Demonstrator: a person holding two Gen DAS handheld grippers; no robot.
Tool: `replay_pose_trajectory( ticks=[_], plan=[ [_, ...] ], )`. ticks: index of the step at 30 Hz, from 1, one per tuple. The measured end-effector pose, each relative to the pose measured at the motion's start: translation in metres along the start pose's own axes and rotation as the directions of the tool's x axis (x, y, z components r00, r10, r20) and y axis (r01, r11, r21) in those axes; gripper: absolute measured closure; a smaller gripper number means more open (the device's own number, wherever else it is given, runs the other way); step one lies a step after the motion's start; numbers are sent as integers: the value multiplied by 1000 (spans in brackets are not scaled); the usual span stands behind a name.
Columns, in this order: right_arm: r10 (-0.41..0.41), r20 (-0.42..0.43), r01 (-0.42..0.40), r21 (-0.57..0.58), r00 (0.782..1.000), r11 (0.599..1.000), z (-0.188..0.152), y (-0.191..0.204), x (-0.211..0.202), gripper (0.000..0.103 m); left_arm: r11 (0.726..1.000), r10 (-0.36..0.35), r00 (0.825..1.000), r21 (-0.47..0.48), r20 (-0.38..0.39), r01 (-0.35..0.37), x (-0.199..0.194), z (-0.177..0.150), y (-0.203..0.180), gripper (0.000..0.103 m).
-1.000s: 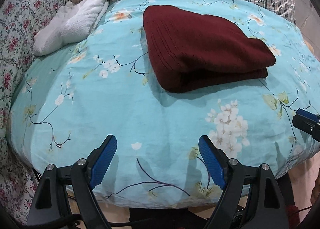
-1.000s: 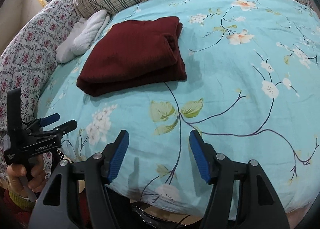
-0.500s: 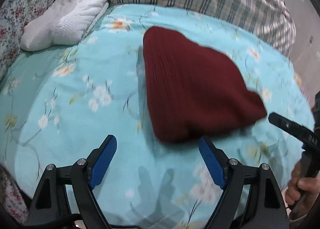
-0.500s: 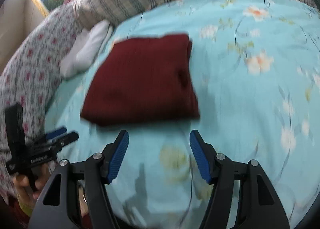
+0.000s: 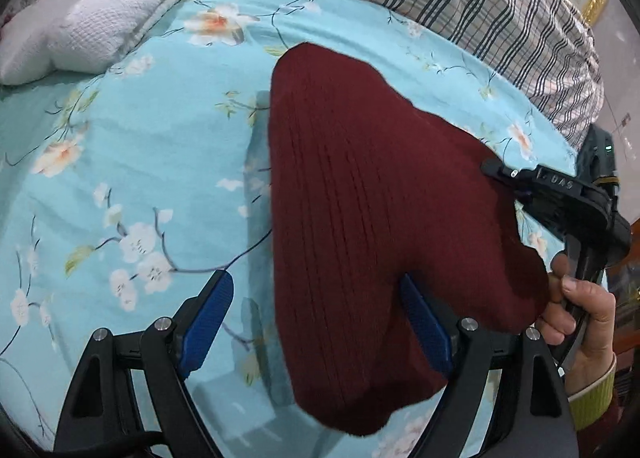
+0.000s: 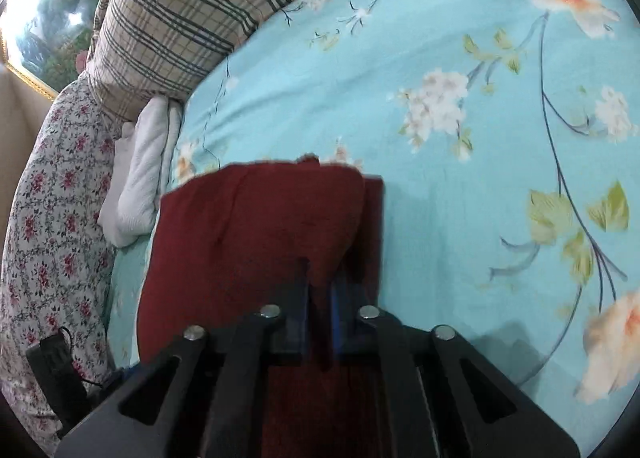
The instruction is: Fold large clothes
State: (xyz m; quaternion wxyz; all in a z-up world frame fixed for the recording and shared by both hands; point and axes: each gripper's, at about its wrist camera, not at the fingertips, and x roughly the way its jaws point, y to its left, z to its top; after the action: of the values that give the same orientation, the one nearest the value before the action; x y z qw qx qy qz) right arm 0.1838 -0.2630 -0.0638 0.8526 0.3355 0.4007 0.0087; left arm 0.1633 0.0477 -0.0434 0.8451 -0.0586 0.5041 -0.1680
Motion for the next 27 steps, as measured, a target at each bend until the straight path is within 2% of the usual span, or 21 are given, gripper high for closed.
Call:
replay_pose_trajectory(
  ticks=[3,5,6,7,9,10,11,13,14,15,19,20,23,27],
  plan=[
    [-15,68,18,-40,998,999,10,7,-10,95,1000,2,1000,7,-5,-2,11,3,-5,17],
    [-61,27,62,-53,998,997,16,4,5,95,1000,5,1000,17,-6,-5,16,1,-9,16],
    [-90,-29,89,-51,996,995,14,0,17,91,1000,10,1000,22,-2,-10,16,0,-11,16],
    [-98,-50,96,-43,994,994,13,-3,21,85,1000,14,1000,26,2,-14,16,-1,-11,16],
    [-148,-2,148,-41,989,988,10,-3,5,76,999,13,1000,29,3,-13,17,-1,-10,16],
    [-189,48,191,-58,981,980,8,4,-11,76,1000,11,1000,27,2,-11,17,-2,-10,15],
    [-187,90,194,-72,978,978,6,11,-25,76,1000,9,1000,27,2,-10,18,-2,-9,14],
    [-112,144,130,-121,983,984,-3,28,-49,76,999,12,1000,30,5,-12,19,-3,-9,13],
    [-86,129,107,-158,988,982,-8,36,-51,76,999,15,1000,35,7,-15,18,-4,-9,12],
    [-81,78,96,-211,994,973,-18,45,-44,75,999,19,1000,41,10,-20,18,-4,-9,11],
    [-161,-80,135,-261,984,956,-46,33,2,76,996,47,999,70,23,-48,19,-10,-10,6],
    [-129,-41,115,-249,991,962,-49,27,1,75,997,42,999,65,18,-43,17,-10,-8,6],
    [-111,-39,100,-207,993,973,-45,25,-8,75,998,38,999,40,30,-39,1,-12,-3,7],
    [-116,-17,109,-230,993,967,-55,38,-32,71,998,48,998,28,38,-49,-22,-26,-2,7]
  ],
)
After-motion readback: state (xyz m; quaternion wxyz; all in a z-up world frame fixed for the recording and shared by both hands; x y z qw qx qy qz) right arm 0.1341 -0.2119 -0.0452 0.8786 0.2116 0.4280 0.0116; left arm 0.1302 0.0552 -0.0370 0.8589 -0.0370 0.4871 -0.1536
